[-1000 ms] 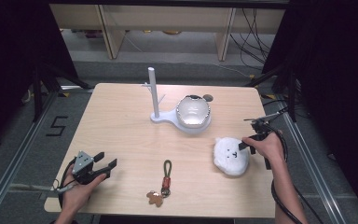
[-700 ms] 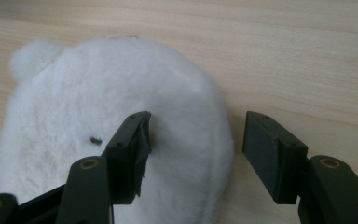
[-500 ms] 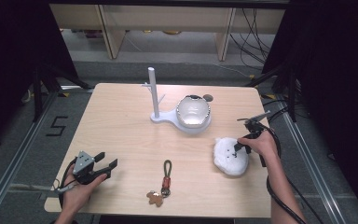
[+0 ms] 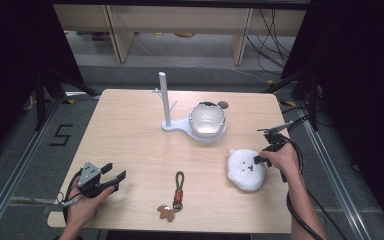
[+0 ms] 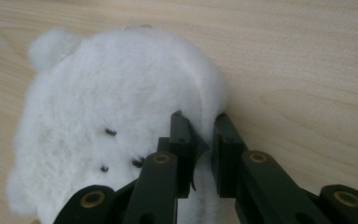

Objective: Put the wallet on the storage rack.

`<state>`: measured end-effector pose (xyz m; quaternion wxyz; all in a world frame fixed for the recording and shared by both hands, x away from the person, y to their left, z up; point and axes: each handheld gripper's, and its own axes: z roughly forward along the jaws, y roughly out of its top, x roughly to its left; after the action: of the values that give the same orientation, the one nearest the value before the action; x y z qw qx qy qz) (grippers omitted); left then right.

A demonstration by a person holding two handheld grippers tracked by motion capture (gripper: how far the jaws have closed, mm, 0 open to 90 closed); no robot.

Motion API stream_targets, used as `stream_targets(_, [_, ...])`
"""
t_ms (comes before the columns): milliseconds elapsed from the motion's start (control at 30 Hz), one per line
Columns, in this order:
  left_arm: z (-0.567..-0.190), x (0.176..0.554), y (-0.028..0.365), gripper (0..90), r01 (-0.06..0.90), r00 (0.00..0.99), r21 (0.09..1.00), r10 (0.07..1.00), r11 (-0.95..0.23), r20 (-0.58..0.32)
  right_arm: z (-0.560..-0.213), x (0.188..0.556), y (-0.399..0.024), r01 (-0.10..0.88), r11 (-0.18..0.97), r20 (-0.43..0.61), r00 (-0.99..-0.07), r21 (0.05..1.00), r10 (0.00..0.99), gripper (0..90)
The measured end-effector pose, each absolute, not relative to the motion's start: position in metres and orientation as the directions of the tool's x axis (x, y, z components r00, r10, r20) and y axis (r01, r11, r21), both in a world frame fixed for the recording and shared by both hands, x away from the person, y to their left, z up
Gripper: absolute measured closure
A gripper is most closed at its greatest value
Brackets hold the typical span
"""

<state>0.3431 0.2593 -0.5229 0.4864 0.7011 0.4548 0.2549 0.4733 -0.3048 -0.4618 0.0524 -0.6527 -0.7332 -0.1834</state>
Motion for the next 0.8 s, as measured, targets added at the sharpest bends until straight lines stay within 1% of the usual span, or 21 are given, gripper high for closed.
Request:
stream_targets(33, [-0.523, 0.343, 0.259, 36.0, 0.392, 0.452, 0.914, 0.887, -0.108, -0.089, -0.455, 0.463, -0.302, 0.973, 0.032, 0.348, -0.112, 0.227, 0.931, 82.6])
stream_targets(67, [-0.523, 0.343, 0.259, 36.0, 0.392, 0.452, 0.914, 0.887, -0.108, -0.089, -0.455, 0.463, -0.302, 0.973, 0.032, 0.348, -0.112, 0.227, 0.931, 82.6])
stream_targets(100, [-0.524, 0.343, 0.259, 36.0, 0.376, 0.457, 0.921, 0.885, -0.097, -0.093, -0.451, 0.456, -0.305, 0.944, 0.071, 0.327, -0.181, 0.323, 0.928, 83.0])
stream_targets(133, [-0.524, 0.343, 0.259, 36.0, 0.376, 0.457, 0.921, 0.885, -0.097, -0.093, -0.451, 0.456, -0.305, 0.944, 0.071, 0.327, -0.181, 0.323, 0.928, 83.0])
stream_targets(167, [-0.524, 0.343, 0.259, 36.0, 0.384, 0.457, 0.918, 0.885, -0.104, -0.090, -0.451, 0.455, -0.308, 0.919, 0.115, 0.313, -0.243, 0.377, 0.918, 83.1])
stream_targets(200, [-0.524, 0.343, 0.258, 35.9, 0.383, 0.457, 0.918, 0.885, -0.107, -0.088, -0.445, 0.450, -0.307, 0.914, 0.101, 0.333, -0.244, 0.393, 0.911, 83.3])
stream_targets(233, [-0.523, 0.343, 0.258, 35.9, 0.381, 0.463, 0.917, 0.883, -0.120, -0.077, -0.439, 0.443, -0.306, 0.892, 0.104, 0.322, -0.265, 0.441, 0.909, 83.5])
stream_targets(300, [-0.523, 0.343, 0.258, 35.9, 0.381, 0.465, 0.917, 0.882, -0.120, -0.077, -0.436, 0.440, -0.304, 0.885, 0.089, 0.323, -0.259, 0.458, 0.910, 83.6])
stream_targets(367, [-0.523, 0.342, 0.258, 35.9, 0.380, 0.465, 0.917, 0.882, -0.117, -0.080, -0.433, 0.437, -0.304, 0.843, 0.114, 0.287, -0.302, 0.525, 0.909, 83.8])
stream_targets(400, [-0.523, 0.342, 0.258, 35.9, 0.383, 0.462, 0.916, 0.883, -0.117, -0.081, -0.430, 0.435, -0.303, 0.847, 0.092, 0.316, -0.293, 0.523, 0.902, 84.0])
stream_targets(467, [-0.523, 0.342, 0.258, 35.9, 0.388, 0.459, 0.914, 0.885, -0.119, -0.080, -0.423, 0.431, -0.300, 0.835, 0.059, 0.330, -0.280, 0.547, 0.901, 84.3])
stream_targets(500, [-0.523, 0.342, 0.258, 35.8, 0.388, 0.459, 0.914, 0.885, -0.118, -0.080, -0.422, 0.431, -0.301, 0.825, 0.070, 0.318, -0.292, 0.560, 0.902, 84.4])
stream_targets(567, [-0.523, 0.342, 0.258, 35.8, 0.387, 0.459, 0.914, 0.885, -0.118, -0.080, -0.419, 0.430, -0.299, 0.825, 0.048, 0.333, -0.280, 0.563, 0.900, 84.4])
stream_targets(600, [-0.523, 0.342, 0.258, 35.8, 0.387, 0.459, 0.915, 0.885, -0.116, -0.081, -0.418, 0.430, -0.297, 0.797, 0.028, 0.346, -0.293, 0.603, 0.891, 84.5])
stream_targets(633, [-0.523, 0.341, 0.258, 35.8, 0.387, 0.458, 0.915, 0.885, -0.116, -0.082, -0.416, 0.430, -0.298, 0.776, 0.048, 0.340, -0.330, 0.629, 0.881, 84.6])
stream_targets(667, [-0.523, 0.341, 0.258, 35.8, 0.387, 0.458, 0.915, 0.885, -0.116, -0.082, -0.413, 0.430, -0.298, 0.768, 0.042, 0.353, -0.341, 0.639, 0.871, 84.7])
stream_targets(700, [-0.523, 0.341, 0.258, 35.8, 0.387, 0.458, 0.915, 0.885, -0.115, -0.082, -0.409, 0.428, -0.295, 0.779, 0.037, 0.329, -0.306, 0.626, 0.893, 84.7])
stream_targets(767, [-0.523, 0.341, 0.258, 35.9, 0.387, 0.459, 0.915, 0.884, -0.116, -0.082, -0.405, 0.428, -0.293, 0.752, 0.039, 0.325, -0.331, 0.658, 0.886, 84.8])
stream_targets(800, [-0.523, 0.341, 0.258, 35.8, 0.386, 0.460, 0.915, 0.884, -0.116, -0.082, -0.401, 0.427, -0.291, 0.753, 0.025, 0.336, -0.324, 0.658, 0.884, 84.9])
